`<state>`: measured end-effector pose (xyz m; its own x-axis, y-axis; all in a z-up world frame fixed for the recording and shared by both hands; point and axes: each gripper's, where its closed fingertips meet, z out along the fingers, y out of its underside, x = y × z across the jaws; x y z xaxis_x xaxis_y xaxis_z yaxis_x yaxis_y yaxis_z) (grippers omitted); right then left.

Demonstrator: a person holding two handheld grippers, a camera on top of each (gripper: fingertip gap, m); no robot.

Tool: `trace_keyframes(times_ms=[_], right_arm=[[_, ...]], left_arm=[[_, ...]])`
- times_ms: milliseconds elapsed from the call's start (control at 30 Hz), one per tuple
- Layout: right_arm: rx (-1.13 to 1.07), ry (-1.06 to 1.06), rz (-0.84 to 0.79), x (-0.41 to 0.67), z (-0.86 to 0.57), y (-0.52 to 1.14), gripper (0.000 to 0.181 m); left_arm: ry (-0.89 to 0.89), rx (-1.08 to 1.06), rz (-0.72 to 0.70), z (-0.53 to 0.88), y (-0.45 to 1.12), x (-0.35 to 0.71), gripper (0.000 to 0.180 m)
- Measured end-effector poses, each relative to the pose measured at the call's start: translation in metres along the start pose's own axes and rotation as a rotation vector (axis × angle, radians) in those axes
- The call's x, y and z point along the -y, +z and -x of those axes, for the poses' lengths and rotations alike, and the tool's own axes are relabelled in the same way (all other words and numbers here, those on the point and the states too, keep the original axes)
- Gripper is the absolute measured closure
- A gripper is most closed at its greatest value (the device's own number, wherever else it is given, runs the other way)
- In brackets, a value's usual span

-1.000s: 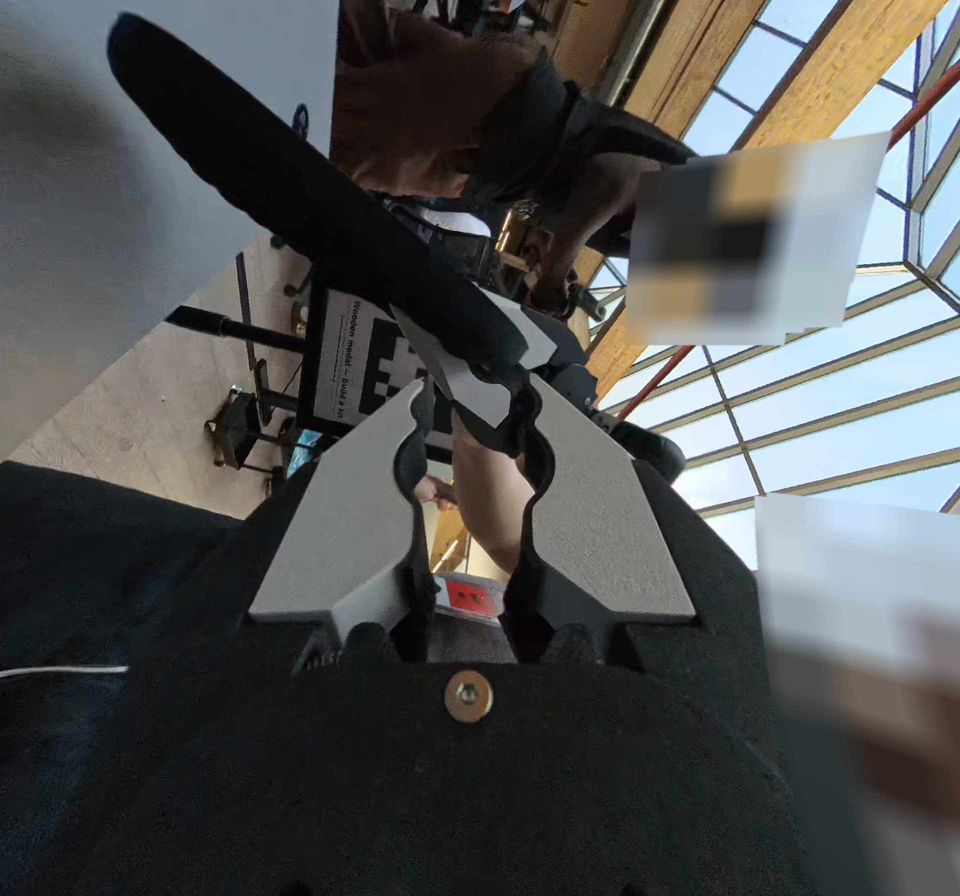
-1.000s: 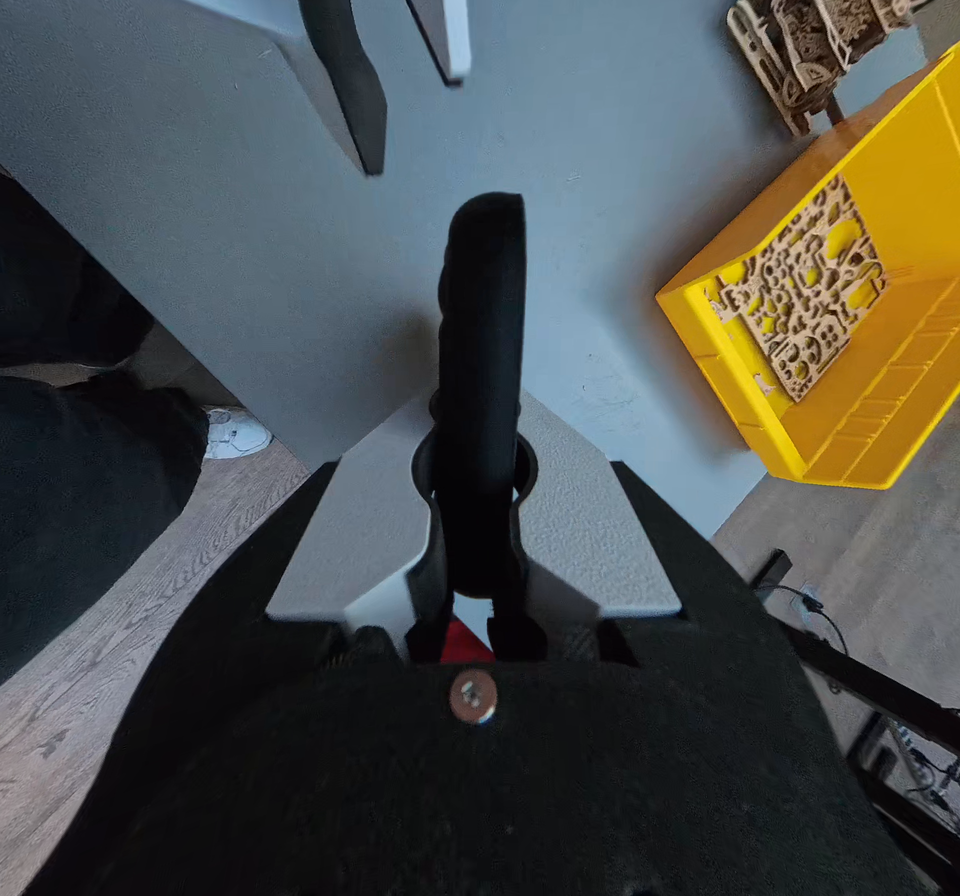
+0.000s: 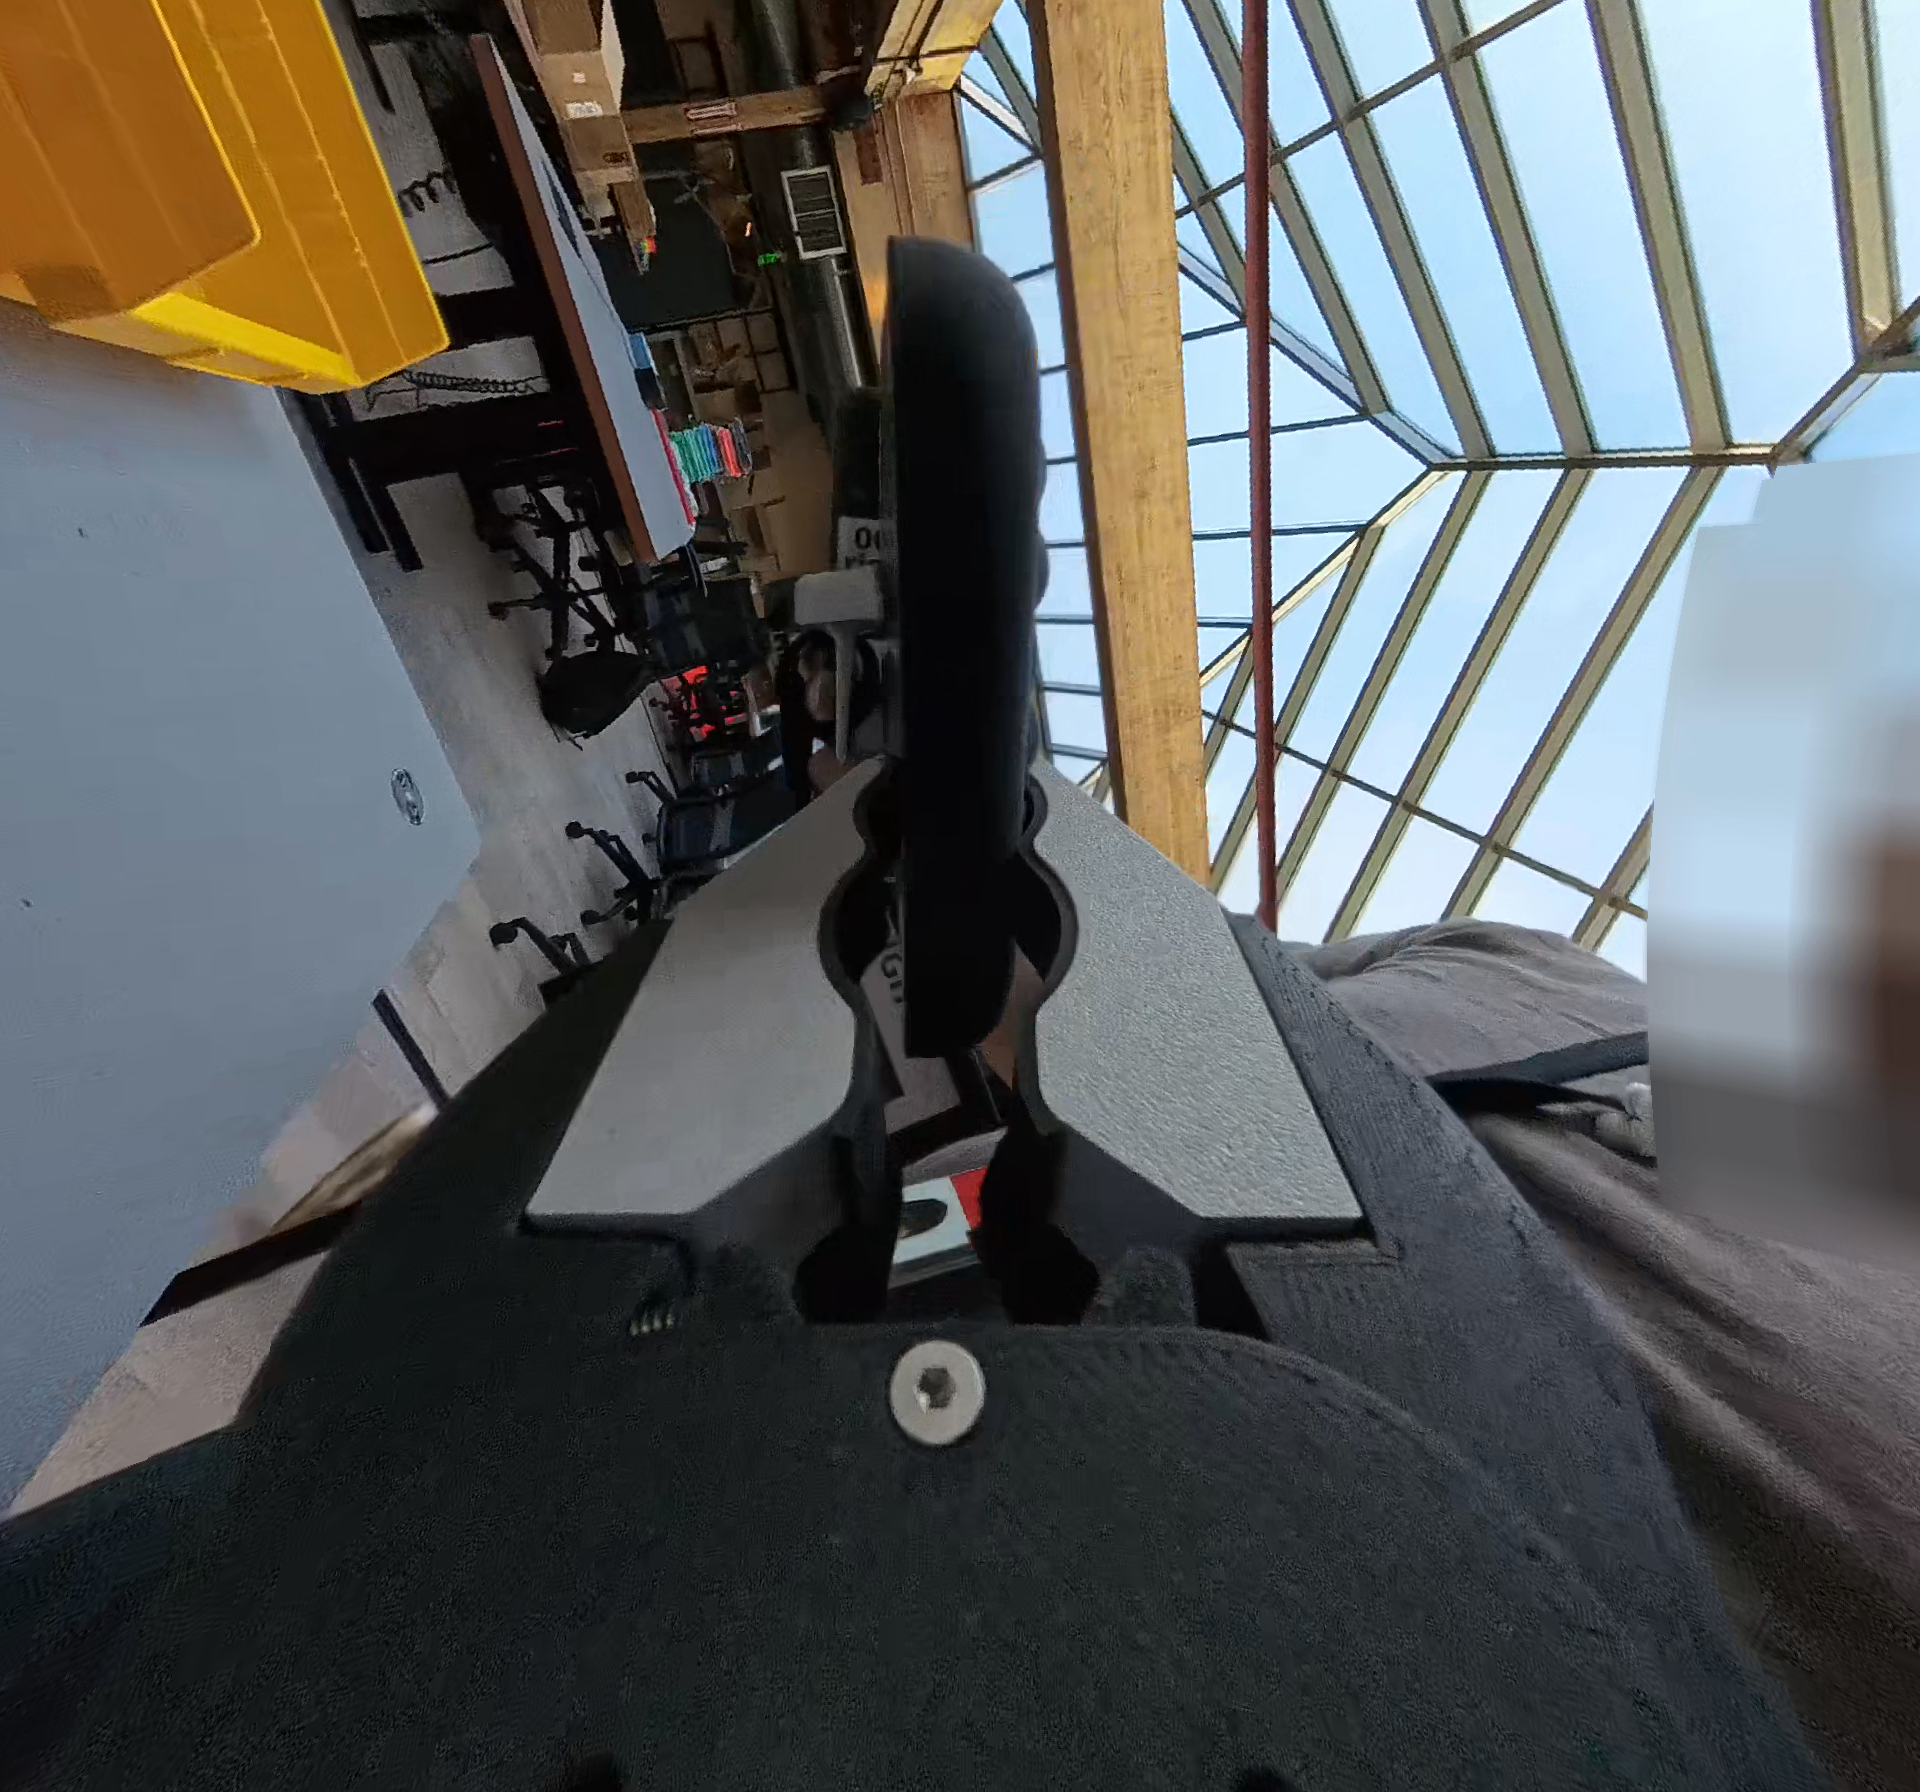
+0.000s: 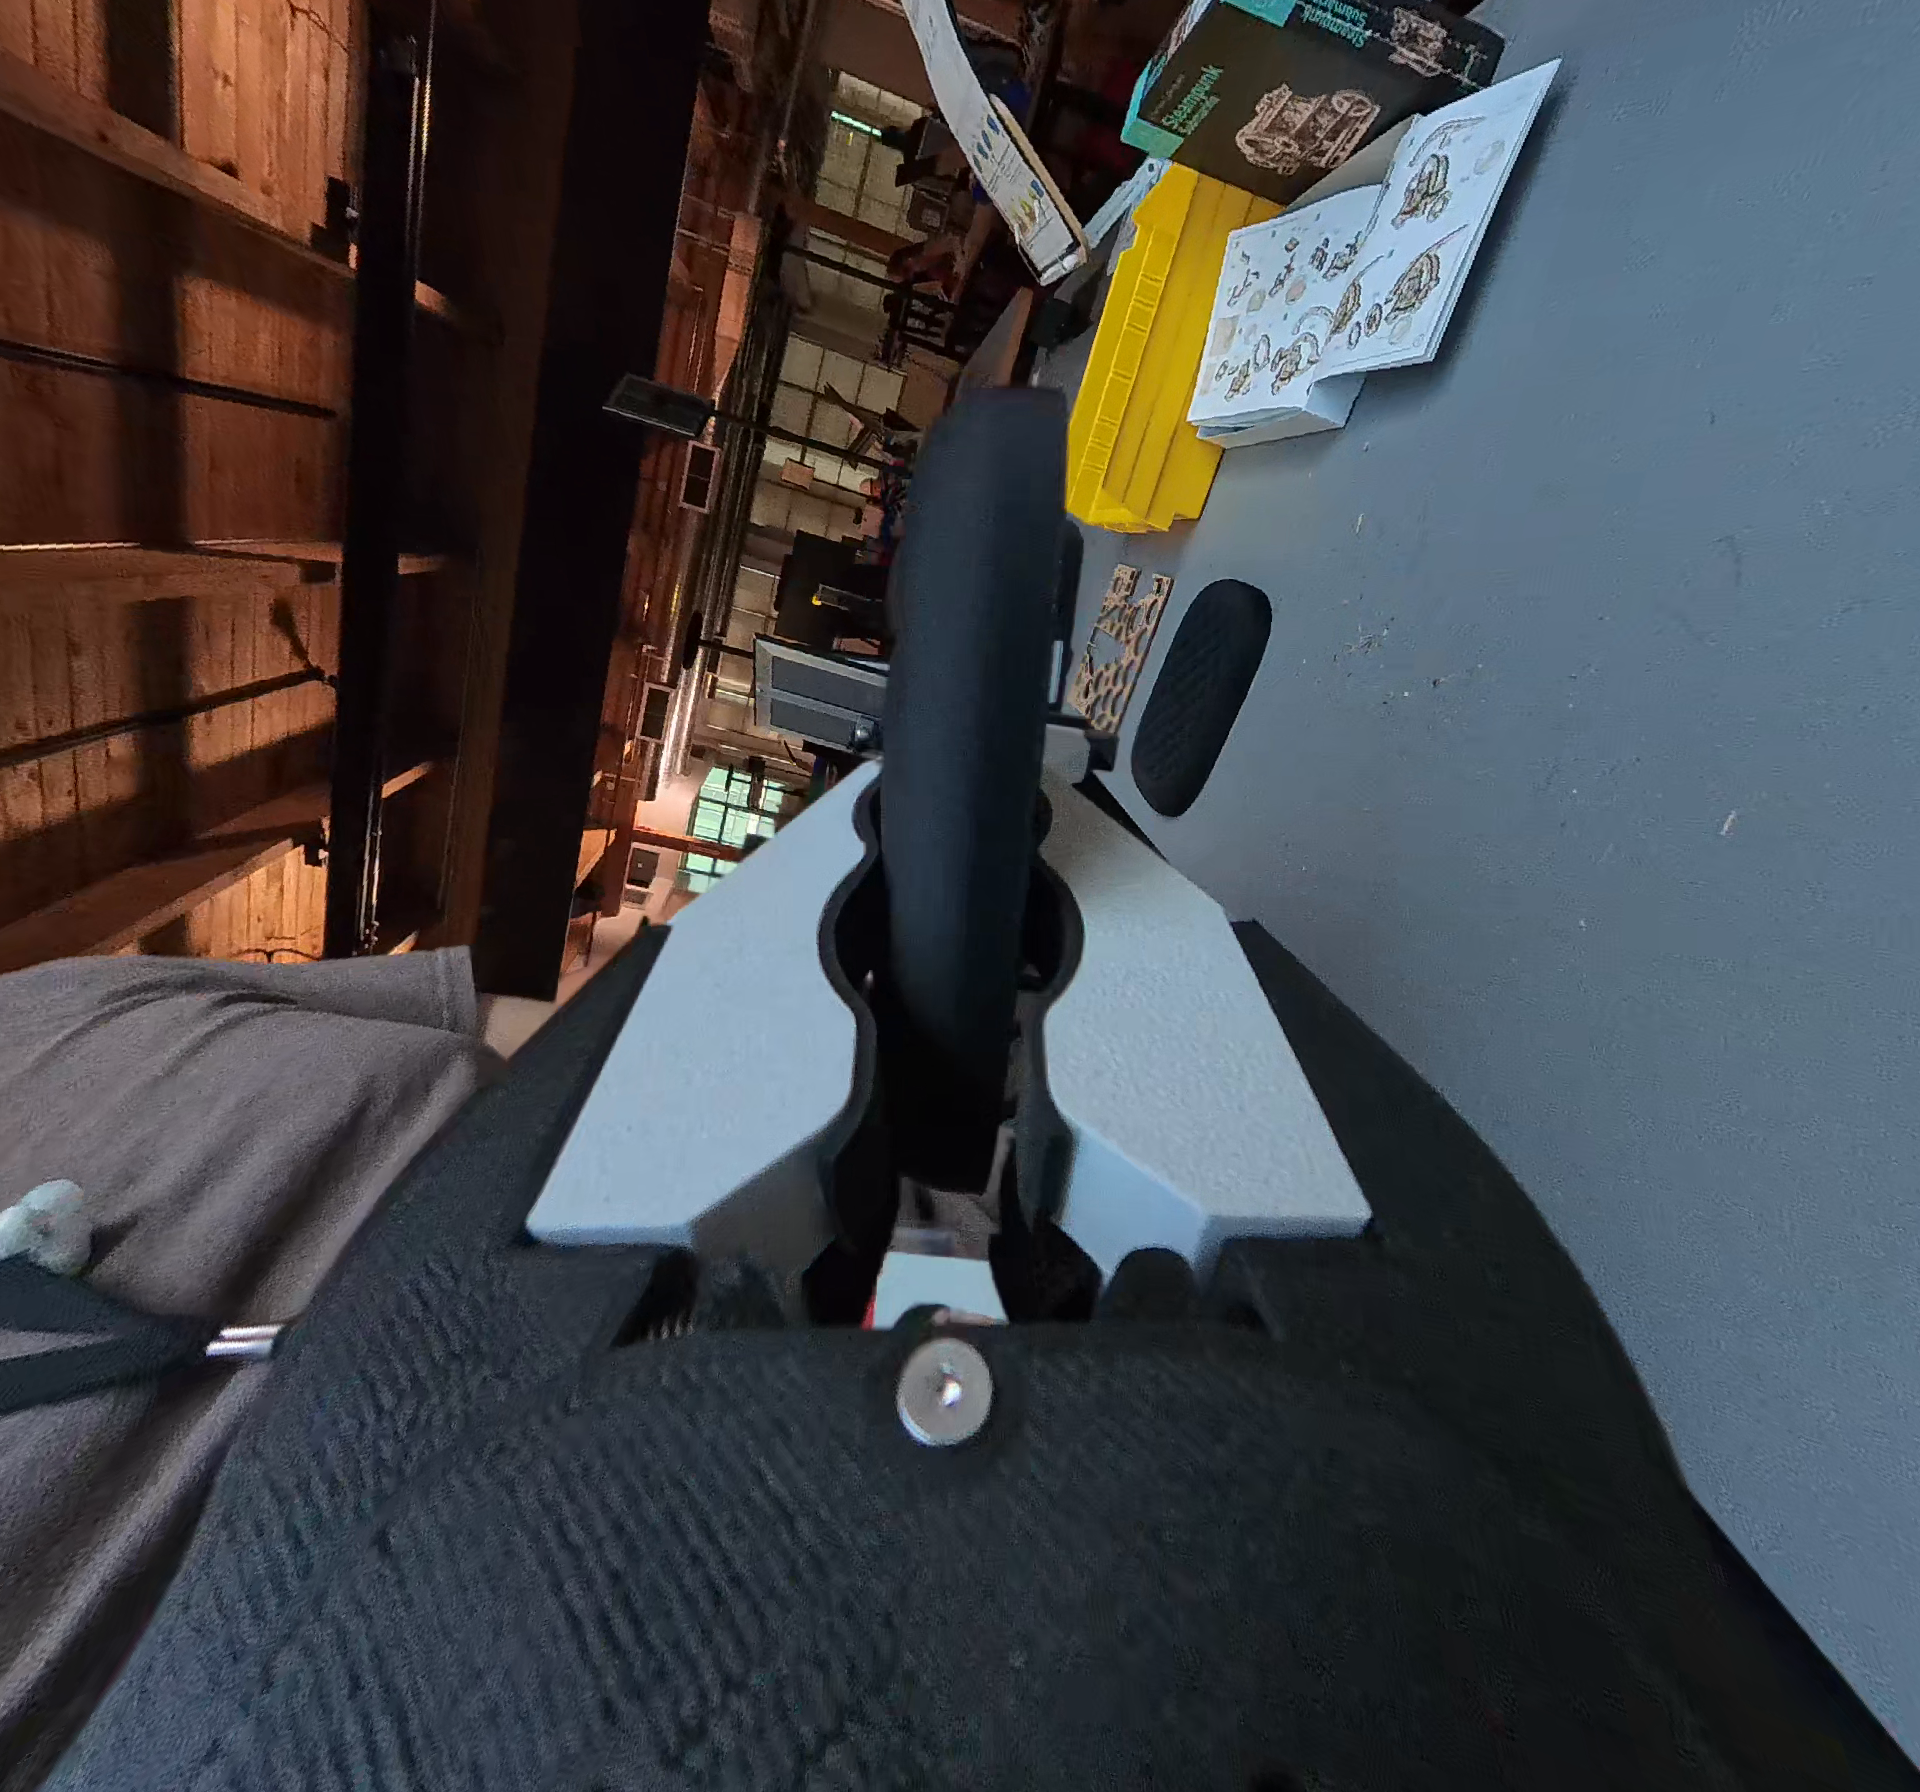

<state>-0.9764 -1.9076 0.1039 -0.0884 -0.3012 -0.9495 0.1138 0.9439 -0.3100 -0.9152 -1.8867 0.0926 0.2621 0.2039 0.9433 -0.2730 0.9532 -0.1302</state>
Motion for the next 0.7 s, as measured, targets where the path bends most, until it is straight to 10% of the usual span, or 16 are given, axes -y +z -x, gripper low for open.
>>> trace_keyframes(times_ms=[500,700], right_arm=[[-0.045,0.119,-0.091,0.032,-0.02,-0.002,0.166],[-0.154,0.153,-0.179,0.102,-0.036,-0.053,0.166]], left_arm=[[-0.034,0.005,0.239,0.01,0.009,0.046,0.149],[-0.048,0.034,0.091,0.03,-0.019,0.1,0.135]])
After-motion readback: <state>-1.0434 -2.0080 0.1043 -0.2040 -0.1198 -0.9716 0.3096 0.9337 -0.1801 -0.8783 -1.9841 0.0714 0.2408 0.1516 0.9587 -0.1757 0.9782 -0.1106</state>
